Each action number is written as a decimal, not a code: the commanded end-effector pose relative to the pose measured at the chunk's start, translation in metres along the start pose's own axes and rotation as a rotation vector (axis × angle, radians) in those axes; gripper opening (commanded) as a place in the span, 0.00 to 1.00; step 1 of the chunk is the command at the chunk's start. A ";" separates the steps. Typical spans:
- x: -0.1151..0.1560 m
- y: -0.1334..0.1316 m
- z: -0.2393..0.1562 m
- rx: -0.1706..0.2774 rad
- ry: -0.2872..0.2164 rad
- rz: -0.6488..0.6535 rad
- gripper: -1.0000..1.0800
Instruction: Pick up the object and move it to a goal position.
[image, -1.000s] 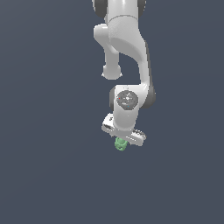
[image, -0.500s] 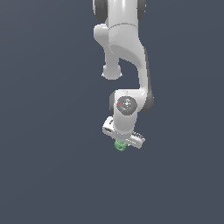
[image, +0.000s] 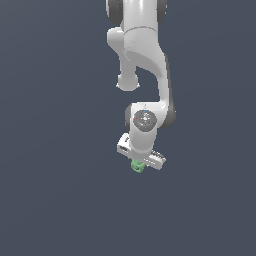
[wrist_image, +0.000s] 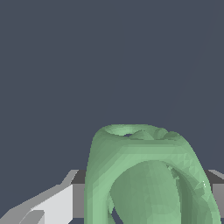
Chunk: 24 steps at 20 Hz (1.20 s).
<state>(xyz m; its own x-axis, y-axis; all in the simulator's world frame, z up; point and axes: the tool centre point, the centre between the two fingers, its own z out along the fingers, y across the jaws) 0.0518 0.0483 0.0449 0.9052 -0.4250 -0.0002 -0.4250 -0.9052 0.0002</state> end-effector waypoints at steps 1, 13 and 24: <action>0.000 0.000 -0.001 0.000 0.000 0.000 0.00; -0.003 0.027 -0.044 0.001 0.000 0.000 0.00; -0.009 0.089 -0.145 0.002 -0.001 0.001 0.00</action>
<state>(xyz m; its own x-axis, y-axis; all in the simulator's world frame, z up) 0.0113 -0.0200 0.1731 0.9050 -0.4254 -0.0013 -0.4254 -0.9050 -0.0010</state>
